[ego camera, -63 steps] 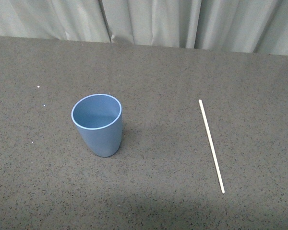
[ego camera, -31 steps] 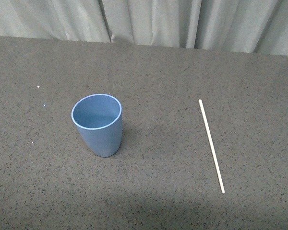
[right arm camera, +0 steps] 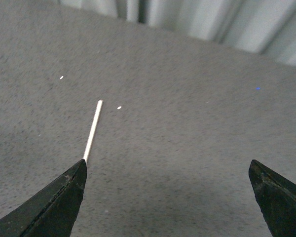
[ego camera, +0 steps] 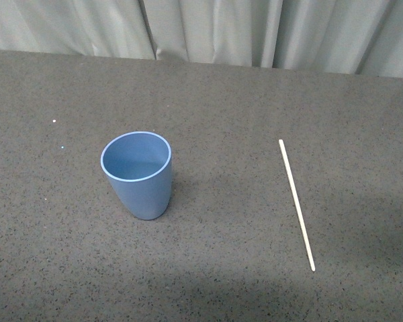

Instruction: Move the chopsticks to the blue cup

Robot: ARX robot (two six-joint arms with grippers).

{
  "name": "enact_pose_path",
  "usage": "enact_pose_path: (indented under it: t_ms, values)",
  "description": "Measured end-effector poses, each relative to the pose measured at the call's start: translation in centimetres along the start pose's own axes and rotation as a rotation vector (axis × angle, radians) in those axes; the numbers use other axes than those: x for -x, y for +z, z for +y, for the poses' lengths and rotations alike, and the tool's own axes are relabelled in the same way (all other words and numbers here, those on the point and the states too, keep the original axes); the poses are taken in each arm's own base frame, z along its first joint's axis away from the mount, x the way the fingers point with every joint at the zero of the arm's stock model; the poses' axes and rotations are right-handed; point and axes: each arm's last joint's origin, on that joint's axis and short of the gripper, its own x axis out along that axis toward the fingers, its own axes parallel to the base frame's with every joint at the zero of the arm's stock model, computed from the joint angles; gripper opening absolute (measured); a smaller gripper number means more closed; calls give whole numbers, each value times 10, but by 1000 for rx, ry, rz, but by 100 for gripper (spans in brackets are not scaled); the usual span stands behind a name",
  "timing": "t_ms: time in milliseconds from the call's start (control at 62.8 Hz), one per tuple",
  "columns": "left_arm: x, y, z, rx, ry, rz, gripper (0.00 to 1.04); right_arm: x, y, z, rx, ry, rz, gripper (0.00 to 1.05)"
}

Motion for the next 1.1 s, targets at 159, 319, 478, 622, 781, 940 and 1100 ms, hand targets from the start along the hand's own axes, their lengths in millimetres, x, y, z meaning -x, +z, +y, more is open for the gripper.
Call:
enact_pose_path:
  t_ms: [159, 319, 478, 622, 781, 940, 1100]
  values:
    - [0, 0, 0, 0, -1, 0, 98, -59, 12, 18, -41, 91, 228, 95]
    - [0, 0, 0, 0, 0, 0, 98, -117, 14, 36, -84, 139, 449, 95]
    - [0, 0, 0, 0, 0, 0, 98, -171, 11, 55, -131, 144, 603, 95]
    - [0, 0, 0, 0, 0, 0, 98, -193, 4, 65, -148, 130, 674, 95]
    - [0, 0, 0, 0, -1, 0, 98, -205, 2, 71, -164, 123, 711, 95]
    - [0, 0, 0, 0, 0, 0, 98, -214, 0, 76, -172, 122, 742, 74]
    - [0, 0, 0, 0, -1, 0, 98, -220, -7, 81, -167, 114, 787, 49]
